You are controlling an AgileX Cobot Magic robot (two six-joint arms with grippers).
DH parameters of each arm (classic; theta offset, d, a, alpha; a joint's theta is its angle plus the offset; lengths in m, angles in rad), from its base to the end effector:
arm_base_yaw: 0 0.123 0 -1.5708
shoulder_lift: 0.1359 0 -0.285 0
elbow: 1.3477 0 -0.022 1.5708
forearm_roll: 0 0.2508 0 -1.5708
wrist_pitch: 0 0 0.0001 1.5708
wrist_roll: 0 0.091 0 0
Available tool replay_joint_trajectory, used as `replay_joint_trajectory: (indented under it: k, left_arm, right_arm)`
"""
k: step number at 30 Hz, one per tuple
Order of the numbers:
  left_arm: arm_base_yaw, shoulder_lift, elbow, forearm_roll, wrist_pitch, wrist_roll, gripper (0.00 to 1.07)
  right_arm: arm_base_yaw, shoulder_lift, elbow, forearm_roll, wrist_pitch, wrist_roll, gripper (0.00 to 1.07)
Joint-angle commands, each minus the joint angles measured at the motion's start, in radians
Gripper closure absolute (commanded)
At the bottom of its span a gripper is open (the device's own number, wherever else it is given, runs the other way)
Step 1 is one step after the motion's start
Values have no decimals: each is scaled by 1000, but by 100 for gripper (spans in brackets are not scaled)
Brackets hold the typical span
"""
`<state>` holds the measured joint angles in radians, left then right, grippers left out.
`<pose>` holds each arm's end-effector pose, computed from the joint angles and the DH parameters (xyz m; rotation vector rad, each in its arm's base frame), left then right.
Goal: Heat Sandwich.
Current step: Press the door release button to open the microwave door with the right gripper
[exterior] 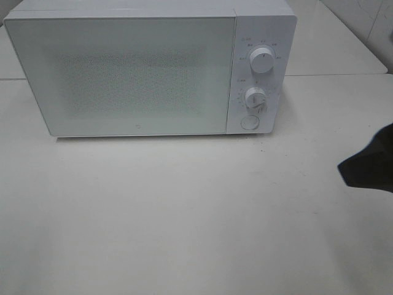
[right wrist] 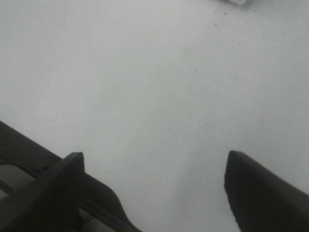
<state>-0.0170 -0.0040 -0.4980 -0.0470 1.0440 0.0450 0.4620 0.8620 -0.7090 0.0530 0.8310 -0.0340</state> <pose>-0.0046 -0.0036 0.2781 0.0645 2.0239 -0.0384 0.1362 0.0718 0.2969 -0.5828 2.4130 0.2474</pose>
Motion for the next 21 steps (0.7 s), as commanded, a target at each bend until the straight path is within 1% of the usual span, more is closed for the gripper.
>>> replay_joint_trajectory:
  k: [1, 2, 3, 6, 7, 8, 9, 11, 12, 13, 15, 16, 17, 20, 21]
  left_arm:
    - [-5, -27, 3, -7, -16, -8, 5]
    - [-5, -27, 3, -7, -16, -8, 5]
    - [-5, -27, 3, -7, -16, -8, 5]
    - [-5, -27, 3, -7, -16, -8, 5]
    - [-5, -27, 3, -7, -16, -8, 5]
    - [-5, -27, 3, -7, -16, -8, 5]
    - [-5, -27, 3, -7, -16, -8, 5]
    - [-5, -27, 3, -7, -16, -8, 5]
    - [-5, -27, 3, -7, -16, -8, 5]
    - [-5, -27, 3, -7, -16, -8, 5]
    - [-5, -27, 3, -7, -16, -8, 5]
    - [-5, -27, 3, -7, -16, -8, 5]
    - [-5, -27, 3, -7, -16, -8, 5]
    - [-5, -27, 3, -7, -16, -8, 5]
    - [-5, -27, 3, -7, -16, -8, 5]
  right_arm:
    - [-5, -123, -5, -40, 76, -12, 31]
    - [-5, -123, -5, -40, 76, -12, 31]
    - [-22, -183, -5, -45, 118, -11, 31]
    - [-102, -270, -5, -45, 159, -11, 31]
    - [-102, -270, -5, -45, 159, -11, 31]
    - [-160, -327, -5, -53, 174, -13, 31]
    - [-185, -358, -3, -53, 177, -13, 31]
    - [-218, -421, 9, -53, 174, -12, 31]
    - [-218, -421, 9, -53, 174, -12, 31]
    - [-243, -480, 27, -53, 177, -6, 31]
    - [-274, -547, 55, -53, 177, 7, 31]
    - [-305, -604, 81, -53, 175, 9, 31]
    - [-305, -604, 81, -53, 175, 9, 31]
    - [-356, -682, 115, -58, 175, 9, 31]
    - [-386, -728, 138, -60, 170, 10, 31]
